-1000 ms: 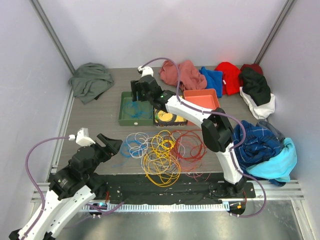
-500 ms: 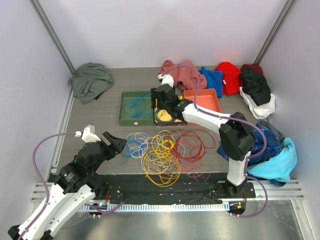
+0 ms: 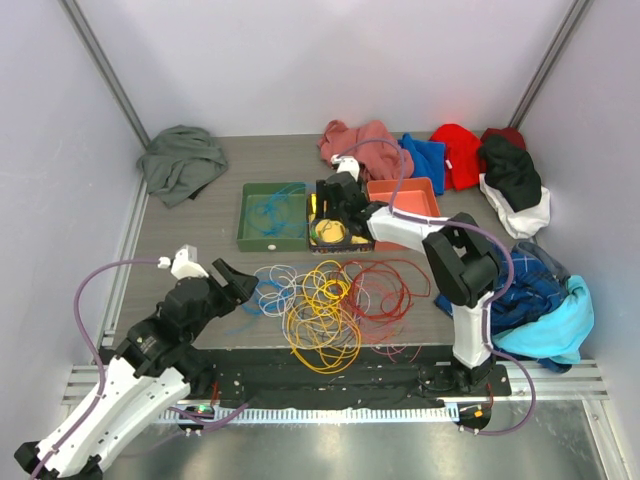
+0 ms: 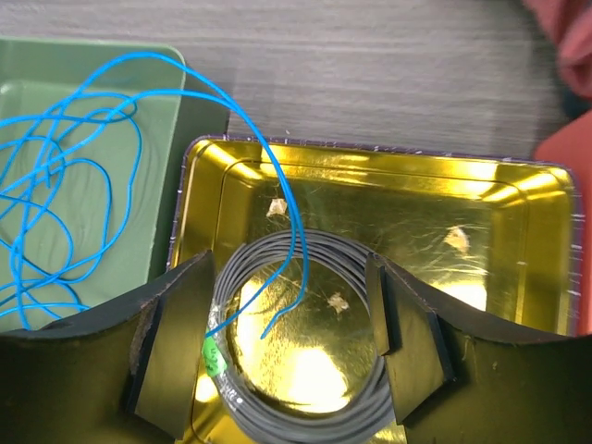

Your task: Untangle the cables

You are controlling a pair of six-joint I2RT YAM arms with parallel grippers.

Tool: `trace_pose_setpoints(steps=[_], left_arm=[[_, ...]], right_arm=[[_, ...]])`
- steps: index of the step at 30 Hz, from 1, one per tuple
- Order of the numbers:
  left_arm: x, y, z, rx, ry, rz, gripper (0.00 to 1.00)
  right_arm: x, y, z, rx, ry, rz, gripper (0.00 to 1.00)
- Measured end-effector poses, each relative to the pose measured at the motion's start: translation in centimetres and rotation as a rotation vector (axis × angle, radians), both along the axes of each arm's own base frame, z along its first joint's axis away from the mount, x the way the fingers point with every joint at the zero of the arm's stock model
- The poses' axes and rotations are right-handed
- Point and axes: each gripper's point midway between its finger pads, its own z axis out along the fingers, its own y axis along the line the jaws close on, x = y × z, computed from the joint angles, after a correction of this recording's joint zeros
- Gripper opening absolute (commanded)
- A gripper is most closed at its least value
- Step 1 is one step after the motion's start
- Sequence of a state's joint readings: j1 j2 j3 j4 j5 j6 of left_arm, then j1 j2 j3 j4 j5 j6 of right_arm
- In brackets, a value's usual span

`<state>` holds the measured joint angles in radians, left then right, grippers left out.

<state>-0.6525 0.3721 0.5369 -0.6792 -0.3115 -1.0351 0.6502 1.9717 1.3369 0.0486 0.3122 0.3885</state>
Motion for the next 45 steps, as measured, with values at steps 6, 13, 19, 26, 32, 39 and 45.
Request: trace_pose_setpoints(steps=[6, 13, 19, 26, 32, 39, 45], left_arm=[[0.4, -0.3, -0.5, 0.02, 0.017, -0.004, 0.77], [0.7, -0.5, -0.6, 0.035, 0.018, -0.011, 0.77], [0.9, -0.6, -0.7, 0.039, 0.023, -0.012, 0.77], [0.9, -0.8, -0.8, 0.034, 0.021, -0.018, 0.77], [0.8, -0.8, -0.4, 0.019, 0.002, -0.018, 0.77], [0.5, -0.5, 0.3, -0.003, -0.027, -0.017, 0.77], [-0.1, 0.3, 0.7, -0.012, -0.051, -0.002, 0.77]], right_arm=[[0.9, 0.4, -3.1, 0.0, 0.043, 0.009, 0.69], [1.9, -0.2, -4.2, 0.019, 0.052, -0.016, 0.3], [2.5, -0.2, -3.9, 0.079, 0.011, -0.037, 0.06], [1.9, 0.0, -3.9, 0.107, 0.006, -0.024, 0.01], [0.5, 1.6, 0.9, 0.171, -0.06, 0.023, 0.01], [-1.2, 7.6, 10.0, 0.282, -0.204, 0.148, 0.01], [-2.2, 11.9, 13.5, 0.325, -0.244, 0.24, 0.01]])
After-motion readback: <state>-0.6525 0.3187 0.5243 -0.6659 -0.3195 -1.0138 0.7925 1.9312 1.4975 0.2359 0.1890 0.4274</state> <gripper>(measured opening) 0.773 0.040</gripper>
